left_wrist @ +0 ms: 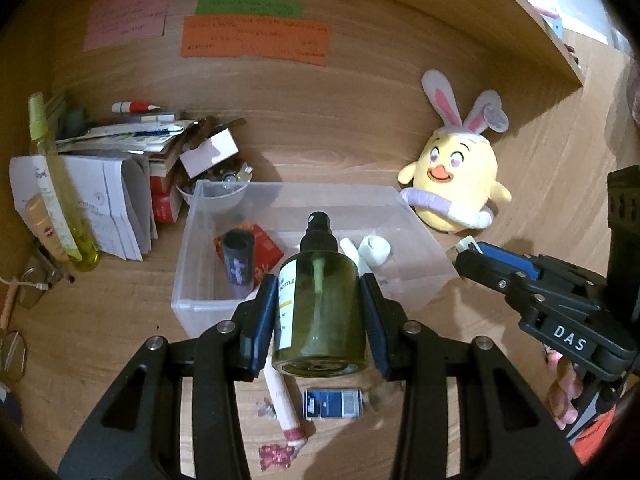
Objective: Organize objects
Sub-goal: 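Lower the green bottle and mahjong tile into the clear bin and release both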
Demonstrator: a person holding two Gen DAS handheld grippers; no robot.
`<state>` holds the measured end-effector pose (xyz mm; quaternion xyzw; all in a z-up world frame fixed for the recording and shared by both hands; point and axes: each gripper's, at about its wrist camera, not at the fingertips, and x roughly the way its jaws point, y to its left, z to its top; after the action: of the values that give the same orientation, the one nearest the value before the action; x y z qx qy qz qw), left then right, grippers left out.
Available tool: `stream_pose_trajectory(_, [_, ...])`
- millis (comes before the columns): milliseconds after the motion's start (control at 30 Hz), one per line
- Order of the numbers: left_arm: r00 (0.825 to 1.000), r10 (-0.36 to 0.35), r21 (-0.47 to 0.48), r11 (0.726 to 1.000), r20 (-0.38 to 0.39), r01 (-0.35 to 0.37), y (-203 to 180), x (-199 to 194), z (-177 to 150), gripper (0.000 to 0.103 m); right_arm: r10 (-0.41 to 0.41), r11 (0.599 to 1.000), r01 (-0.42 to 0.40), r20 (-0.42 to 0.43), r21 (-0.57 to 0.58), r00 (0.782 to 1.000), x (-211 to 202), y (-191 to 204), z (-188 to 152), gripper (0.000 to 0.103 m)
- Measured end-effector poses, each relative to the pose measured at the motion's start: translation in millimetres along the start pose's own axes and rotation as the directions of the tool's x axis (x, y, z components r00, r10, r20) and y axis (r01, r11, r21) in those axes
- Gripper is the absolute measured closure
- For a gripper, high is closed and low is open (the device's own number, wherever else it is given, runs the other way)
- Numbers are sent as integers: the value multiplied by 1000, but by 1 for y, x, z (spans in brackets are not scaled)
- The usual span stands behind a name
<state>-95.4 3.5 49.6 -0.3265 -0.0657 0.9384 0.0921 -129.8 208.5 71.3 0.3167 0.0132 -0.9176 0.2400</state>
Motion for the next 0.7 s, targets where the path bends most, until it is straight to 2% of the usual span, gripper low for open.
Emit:
stream_pose_trajectory(333, [1000, 5, -10, 1000, 3, -5, -4, 19, 18, 62, 11, 1000, -11, 7, -1, 1000, 15, -2, 15, 80])
stream_pose_trajectory(700, [999, 23, 1, 1000, -38, -23, -8, 51, 32, 62, -20, 1000, 21, -68, 6, 997, 55, -15, 18, 80])
